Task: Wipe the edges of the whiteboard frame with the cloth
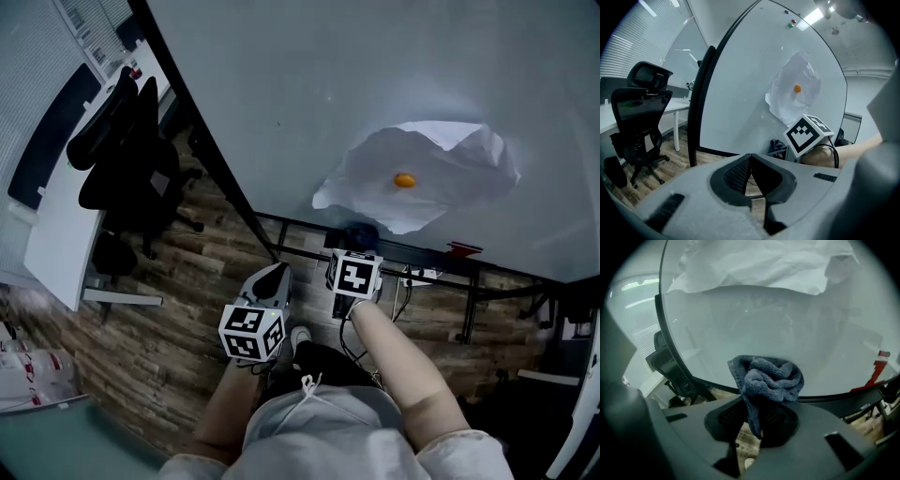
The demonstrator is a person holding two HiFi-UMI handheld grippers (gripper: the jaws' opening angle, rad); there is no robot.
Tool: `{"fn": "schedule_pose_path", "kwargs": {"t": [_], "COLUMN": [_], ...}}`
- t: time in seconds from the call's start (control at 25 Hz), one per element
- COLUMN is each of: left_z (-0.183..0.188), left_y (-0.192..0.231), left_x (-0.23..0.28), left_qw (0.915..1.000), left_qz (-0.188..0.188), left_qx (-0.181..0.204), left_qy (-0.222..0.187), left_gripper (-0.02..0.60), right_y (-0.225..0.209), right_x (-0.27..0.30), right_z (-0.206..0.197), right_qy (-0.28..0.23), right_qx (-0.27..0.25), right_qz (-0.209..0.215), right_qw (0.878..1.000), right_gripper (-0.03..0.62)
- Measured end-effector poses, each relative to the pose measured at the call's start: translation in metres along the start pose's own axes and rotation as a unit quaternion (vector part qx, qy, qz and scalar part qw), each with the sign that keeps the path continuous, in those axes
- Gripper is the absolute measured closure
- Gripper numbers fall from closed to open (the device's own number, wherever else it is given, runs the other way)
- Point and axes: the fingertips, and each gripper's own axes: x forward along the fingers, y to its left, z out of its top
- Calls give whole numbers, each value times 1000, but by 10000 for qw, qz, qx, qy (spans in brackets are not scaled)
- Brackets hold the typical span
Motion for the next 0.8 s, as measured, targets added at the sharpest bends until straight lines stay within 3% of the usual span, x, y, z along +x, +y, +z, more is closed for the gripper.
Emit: {"fn": "schedule_pose_path", "kwargs": {"t": [0.28, 0.48, 0.8], "left_z": [22, 33, 35], "left_y": [36, 68, 115], "left_x": [-13, -22, -25], "left_qw": [10000, 9999, 9995], "left_qz": [-9, 9, -291], "left_qx": [70, -25, 31], "left_qy": [-58, -108, 148], "left_gripper": [563, 563, 563], "right_y": [41, 61, 125], "right_x": [10, 18, 33], "right_z": [7, 9, 19], "right_qy": [85, 117, 155], "right_qx": [49, 98, 114], "right_qz": [125, -86, -10], "right_qw": [9999, 9998, 9998], "right_gripper": [526, 526, 527]}}
